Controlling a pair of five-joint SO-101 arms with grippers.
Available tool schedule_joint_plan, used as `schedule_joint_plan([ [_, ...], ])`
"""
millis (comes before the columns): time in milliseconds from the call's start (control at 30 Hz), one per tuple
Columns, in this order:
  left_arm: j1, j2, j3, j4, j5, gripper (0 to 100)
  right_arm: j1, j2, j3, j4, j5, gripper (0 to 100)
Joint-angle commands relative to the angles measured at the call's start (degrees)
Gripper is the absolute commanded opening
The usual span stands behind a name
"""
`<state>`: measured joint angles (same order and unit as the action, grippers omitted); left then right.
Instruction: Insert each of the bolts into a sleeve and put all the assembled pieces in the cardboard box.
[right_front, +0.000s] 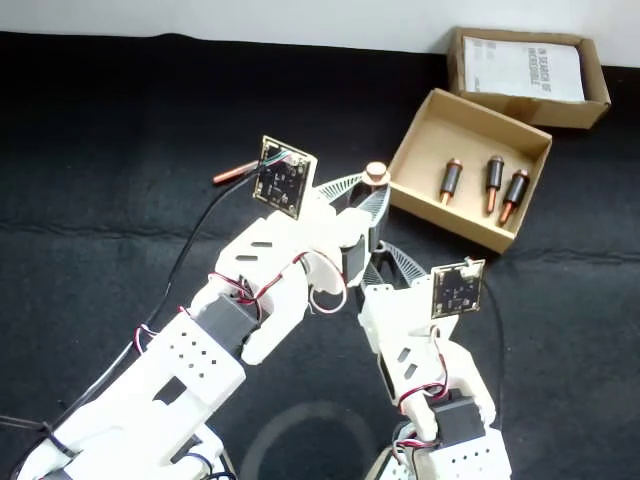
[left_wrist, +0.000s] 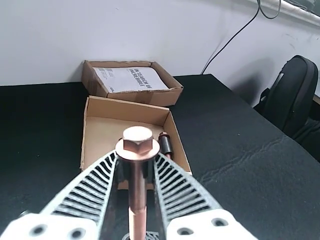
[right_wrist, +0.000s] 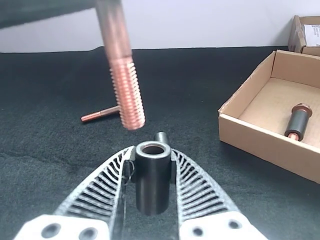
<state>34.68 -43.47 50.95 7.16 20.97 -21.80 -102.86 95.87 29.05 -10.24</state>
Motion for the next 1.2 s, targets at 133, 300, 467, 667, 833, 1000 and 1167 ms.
schedule_joint_plan([
  [133, 0.5, 0.1, -0.9, -1.1, 0.2, 1, -0.1, -1.3, 7.6, -1.4, -0.4, 0.7],
  [300, 0.5, 2.0, -0.5, -1.1, 0.2, 1, -0.1, -1.3, 7.6, -1.4, -0.4, 0.7],
  [467, 1.8, 4.4, -0.5, -1.1, 0.2, 1, -0.1, -1.3, 7.6, -1.4, -0.4, 0.7],
  [667, 2.7, 5.1, 1.2, -1.2, 0.2, 1, 0.0, -1.3, 7.5, -1.4, -0.4, 0.7],
  [833, 3.7, 5.7, 2.3, -1.1, 0.0, 1, 0.0, -1.1, 7.5, -1.4, -0.4, 0.7],
  [1000, 4.0, 5.4, 3.9, -0.9, -1.9, 1, 0.0, -1.0, 7.5, -1.4, -0.4, 0.7],
  [1167, 4.0, 3.9, 2.2, 8.1, -4.9, 1, 0.1, -0.8, 7.5, -1.3, -0.4, 0.7],
])
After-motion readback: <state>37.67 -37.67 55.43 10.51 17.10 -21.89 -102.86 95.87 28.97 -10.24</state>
